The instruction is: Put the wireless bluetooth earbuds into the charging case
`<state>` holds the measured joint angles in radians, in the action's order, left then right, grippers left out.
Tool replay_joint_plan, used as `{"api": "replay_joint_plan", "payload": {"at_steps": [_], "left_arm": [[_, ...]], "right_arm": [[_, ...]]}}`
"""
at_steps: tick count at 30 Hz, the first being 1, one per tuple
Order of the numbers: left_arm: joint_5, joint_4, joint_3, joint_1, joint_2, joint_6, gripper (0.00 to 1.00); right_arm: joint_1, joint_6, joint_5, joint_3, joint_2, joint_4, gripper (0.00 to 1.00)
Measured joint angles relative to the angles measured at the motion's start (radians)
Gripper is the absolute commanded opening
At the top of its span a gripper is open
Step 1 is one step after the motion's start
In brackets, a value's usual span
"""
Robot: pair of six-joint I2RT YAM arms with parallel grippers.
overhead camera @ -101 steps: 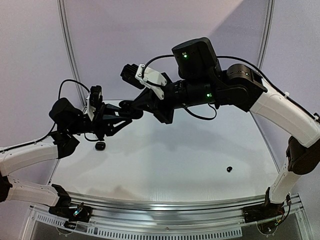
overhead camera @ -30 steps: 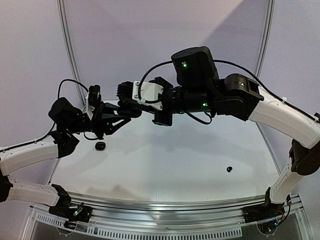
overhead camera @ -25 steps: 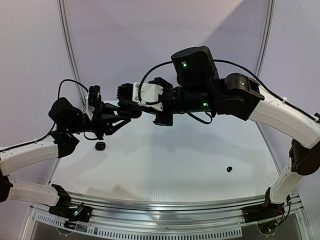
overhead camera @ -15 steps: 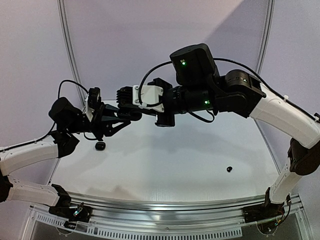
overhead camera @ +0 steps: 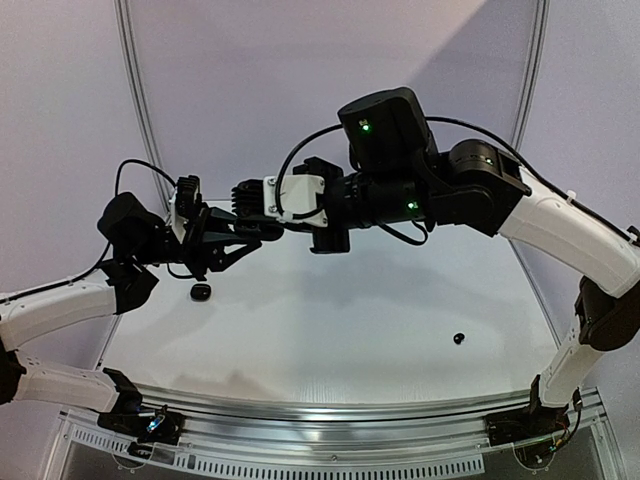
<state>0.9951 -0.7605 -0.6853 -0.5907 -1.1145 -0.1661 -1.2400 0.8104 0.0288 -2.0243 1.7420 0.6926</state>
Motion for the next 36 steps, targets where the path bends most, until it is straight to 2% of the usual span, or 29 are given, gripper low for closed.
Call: {"api": "replay_joint_plan", "payload": {"at_steps": [5,14,36], "left_arm": [[0.006,0.003,0.0,0.007,-0.007,0.006,0.0],[0.008,0.003,0.0,0.011,-0.01,0.004,0.0],[-0.016,0.026,0.0,0.022,-0.01,-0.011,0.0]], "right_arm": [[-0.002,0.025,0.018,0.0,0.008,0.004,0.0],[-0.002,0.029,0.028,-0.003,0.014,0.006,0.1],[-0.005,0.014,0.101,-0.032,0.05,0.015,0.09]]}}
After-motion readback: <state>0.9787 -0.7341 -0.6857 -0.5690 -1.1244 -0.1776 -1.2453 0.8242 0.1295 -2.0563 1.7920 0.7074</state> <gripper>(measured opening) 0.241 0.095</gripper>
